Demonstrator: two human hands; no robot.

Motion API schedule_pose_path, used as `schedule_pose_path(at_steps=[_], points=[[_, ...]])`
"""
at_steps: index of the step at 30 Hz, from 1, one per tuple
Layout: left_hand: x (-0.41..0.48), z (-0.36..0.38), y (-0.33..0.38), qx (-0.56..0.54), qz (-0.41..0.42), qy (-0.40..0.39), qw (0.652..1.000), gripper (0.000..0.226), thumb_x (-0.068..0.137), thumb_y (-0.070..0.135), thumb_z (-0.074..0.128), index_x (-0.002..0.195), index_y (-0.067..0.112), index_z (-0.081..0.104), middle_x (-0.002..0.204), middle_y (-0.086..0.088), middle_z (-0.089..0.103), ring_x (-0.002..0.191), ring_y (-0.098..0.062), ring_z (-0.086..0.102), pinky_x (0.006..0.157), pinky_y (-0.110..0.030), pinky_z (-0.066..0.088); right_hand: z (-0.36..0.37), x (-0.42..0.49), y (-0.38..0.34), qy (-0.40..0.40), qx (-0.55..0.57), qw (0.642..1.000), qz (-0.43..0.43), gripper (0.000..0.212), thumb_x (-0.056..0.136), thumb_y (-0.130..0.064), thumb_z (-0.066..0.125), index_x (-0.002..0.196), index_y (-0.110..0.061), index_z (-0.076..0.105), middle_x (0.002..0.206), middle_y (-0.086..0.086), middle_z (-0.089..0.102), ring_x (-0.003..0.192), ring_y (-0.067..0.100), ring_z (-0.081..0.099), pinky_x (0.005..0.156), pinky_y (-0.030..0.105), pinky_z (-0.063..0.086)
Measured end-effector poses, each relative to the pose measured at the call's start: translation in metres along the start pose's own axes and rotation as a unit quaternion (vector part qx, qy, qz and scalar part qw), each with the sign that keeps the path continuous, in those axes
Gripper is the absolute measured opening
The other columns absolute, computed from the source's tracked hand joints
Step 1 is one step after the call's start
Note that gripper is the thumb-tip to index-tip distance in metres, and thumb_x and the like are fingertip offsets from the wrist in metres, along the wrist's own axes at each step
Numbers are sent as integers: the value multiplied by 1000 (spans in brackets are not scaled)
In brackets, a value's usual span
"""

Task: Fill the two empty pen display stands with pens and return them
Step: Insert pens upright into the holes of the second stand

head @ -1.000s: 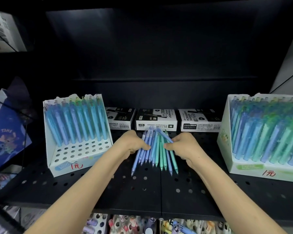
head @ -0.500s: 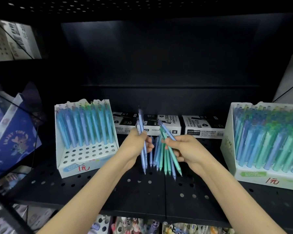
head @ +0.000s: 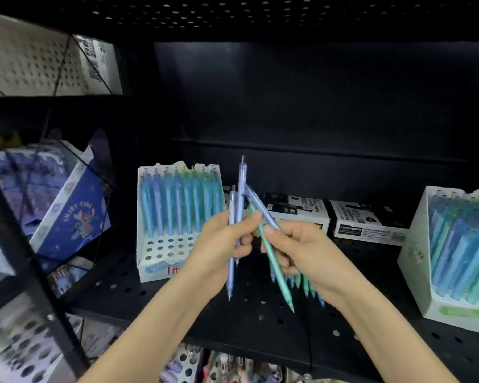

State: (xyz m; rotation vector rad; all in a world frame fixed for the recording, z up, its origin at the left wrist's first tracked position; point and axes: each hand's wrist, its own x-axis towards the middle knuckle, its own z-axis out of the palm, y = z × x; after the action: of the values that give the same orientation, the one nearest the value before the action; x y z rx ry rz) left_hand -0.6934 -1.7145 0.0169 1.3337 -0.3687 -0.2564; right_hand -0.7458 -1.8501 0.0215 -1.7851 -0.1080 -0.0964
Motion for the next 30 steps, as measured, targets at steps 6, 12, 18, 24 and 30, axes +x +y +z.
schedule_pose_path(at_steps=[6,12,18,24,30], points=[[-19,-47,19,51,85,121,988,29,85,25,64,73,11,42,55,1,33,44,-12,23,42,-18,25,28,15,-12,130,-112,981,-89,35,98,-38,34,92,-24,65,49,-33,49,55,-17,47,63,8,37],[-34,-97,40,96,122,228,961,22,89,32,60,78,15,51,65,-3,39,45,-7,31,44,-13,33,55,41,-18,135,-37,987,-84,26,100,-31,35,104,-24,60,53,-17,42,53,1,38,54,13,32],[-41,-121,40,95,121,237,959,21,90,32,59,77,16,52,67,-3,34,48,-10,27,44,-14,29,68,58,-20,118,28,989,-81,23,100,-24,42,90,-17,62,68,8,40,48,9,36,46,20,34],[-37,-130,39,83,119,230,962,24,89,32,59,86,9,51,68,-5,33,50,-11,25,43,-13,28,75,68,-19,151,55,982,-104,9,99,-29,42,104,-26,50,57,-6,37,46,6,29,42,18,28],[-33,-134,43,85,127,218,964,22,88,28,61,76,11,53,64,-6,37,43,-6,30,45,-14,31,77,75,-18,213,-91,955,-185,13,95,-28,49,91,-23,61,80,-5,59,67,3,53,66,16,47]])
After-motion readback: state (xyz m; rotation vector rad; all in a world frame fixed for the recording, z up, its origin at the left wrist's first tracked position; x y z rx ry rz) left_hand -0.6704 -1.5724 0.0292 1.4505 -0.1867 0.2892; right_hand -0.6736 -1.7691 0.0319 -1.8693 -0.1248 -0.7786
